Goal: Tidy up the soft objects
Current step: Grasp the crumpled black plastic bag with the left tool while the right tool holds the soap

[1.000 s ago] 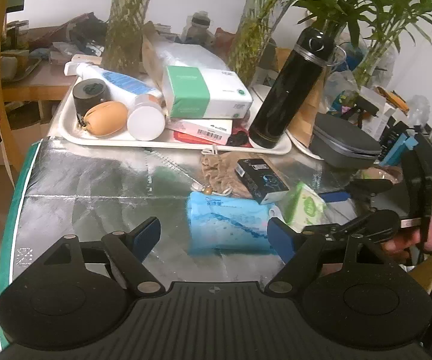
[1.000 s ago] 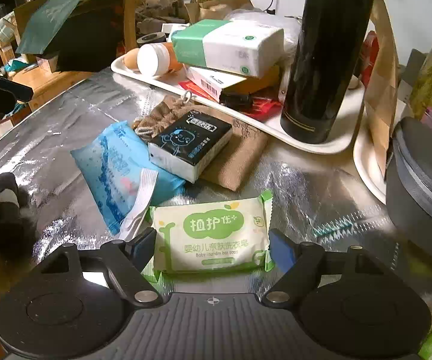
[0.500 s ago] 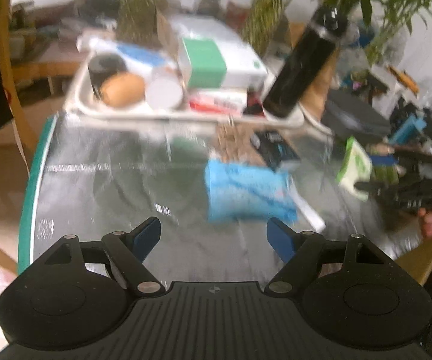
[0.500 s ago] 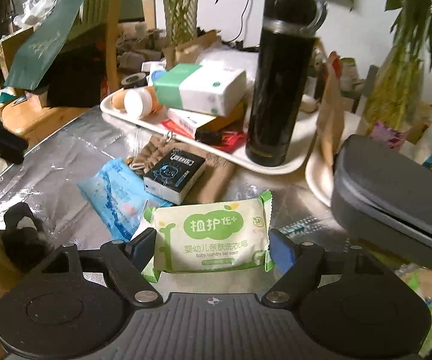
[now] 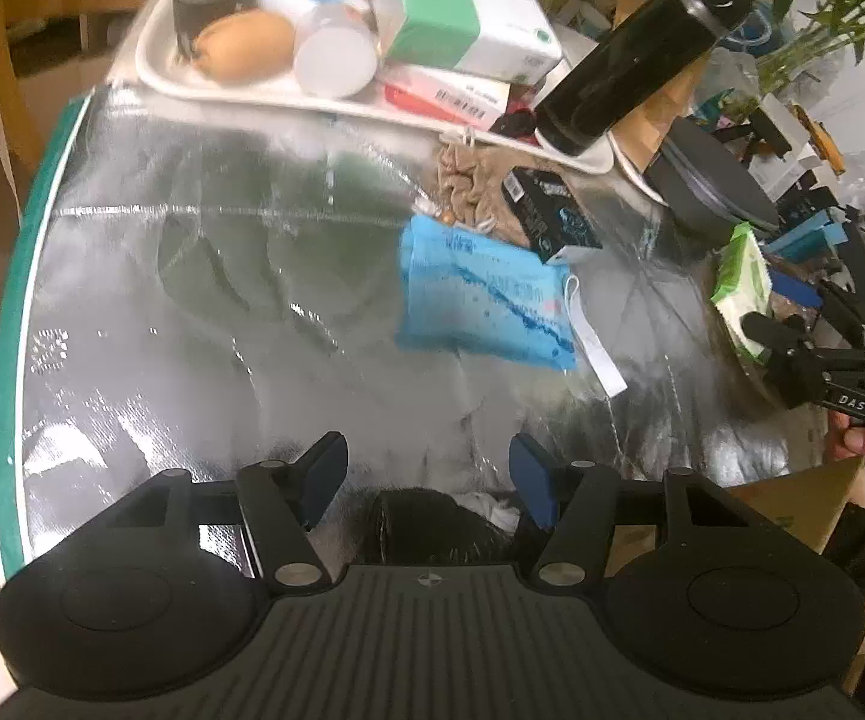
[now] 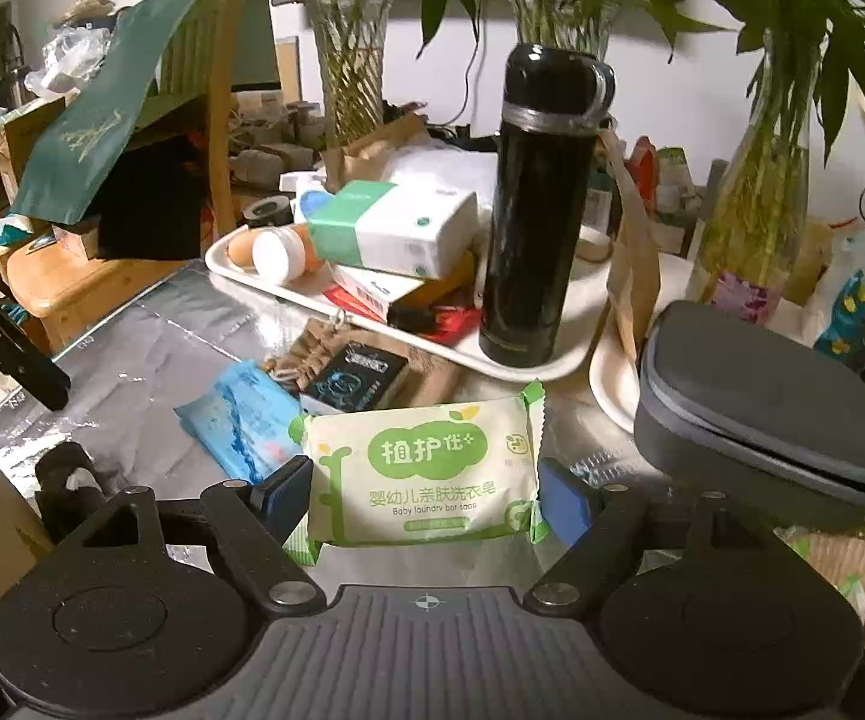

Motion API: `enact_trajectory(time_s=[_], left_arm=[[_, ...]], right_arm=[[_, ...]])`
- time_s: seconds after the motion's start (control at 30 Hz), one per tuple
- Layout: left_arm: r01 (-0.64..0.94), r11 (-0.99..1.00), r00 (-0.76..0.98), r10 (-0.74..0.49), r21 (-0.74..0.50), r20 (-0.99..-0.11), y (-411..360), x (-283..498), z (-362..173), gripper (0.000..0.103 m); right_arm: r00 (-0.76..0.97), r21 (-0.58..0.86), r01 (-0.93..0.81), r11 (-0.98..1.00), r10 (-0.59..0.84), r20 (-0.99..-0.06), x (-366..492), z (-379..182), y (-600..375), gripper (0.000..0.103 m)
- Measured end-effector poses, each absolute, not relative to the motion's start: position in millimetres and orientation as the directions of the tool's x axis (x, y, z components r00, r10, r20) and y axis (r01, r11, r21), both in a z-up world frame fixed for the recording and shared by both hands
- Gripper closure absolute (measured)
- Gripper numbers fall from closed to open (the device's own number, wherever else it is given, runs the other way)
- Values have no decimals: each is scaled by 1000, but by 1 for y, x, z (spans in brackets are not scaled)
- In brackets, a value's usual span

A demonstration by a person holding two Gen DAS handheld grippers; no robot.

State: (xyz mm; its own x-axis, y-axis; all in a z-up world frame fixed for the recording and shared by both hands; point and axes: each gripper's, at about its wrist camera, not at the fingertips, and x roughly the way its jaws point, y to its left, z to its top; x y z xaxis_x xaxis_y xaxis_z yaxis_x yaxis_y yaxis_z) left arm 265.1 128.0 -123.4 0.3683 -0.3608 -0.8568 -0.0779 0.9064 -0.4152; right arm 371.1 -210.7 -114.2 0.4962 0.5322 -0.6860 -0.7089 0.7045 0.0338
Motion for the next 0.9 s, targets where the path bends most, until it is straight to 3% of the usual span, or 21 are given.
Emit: enact_trajectory(time_s=[0.37,0.63,0.9], left_arm=[[-114,893,219,-405,-435,-888,124,279,-151,47],[-158,857,226,-452,-490,-863,126,278,-166,83],[-121,912,360,-327,-392,-874,134,275,-144,88]], right_arm=[[490,32,-723,690,545,-680,371,-112,-208,22],[494,20,-726,688,541,-681,369,-112,-208,22],[497,20,-725,688,543,-677,369,-111,-208,22]])
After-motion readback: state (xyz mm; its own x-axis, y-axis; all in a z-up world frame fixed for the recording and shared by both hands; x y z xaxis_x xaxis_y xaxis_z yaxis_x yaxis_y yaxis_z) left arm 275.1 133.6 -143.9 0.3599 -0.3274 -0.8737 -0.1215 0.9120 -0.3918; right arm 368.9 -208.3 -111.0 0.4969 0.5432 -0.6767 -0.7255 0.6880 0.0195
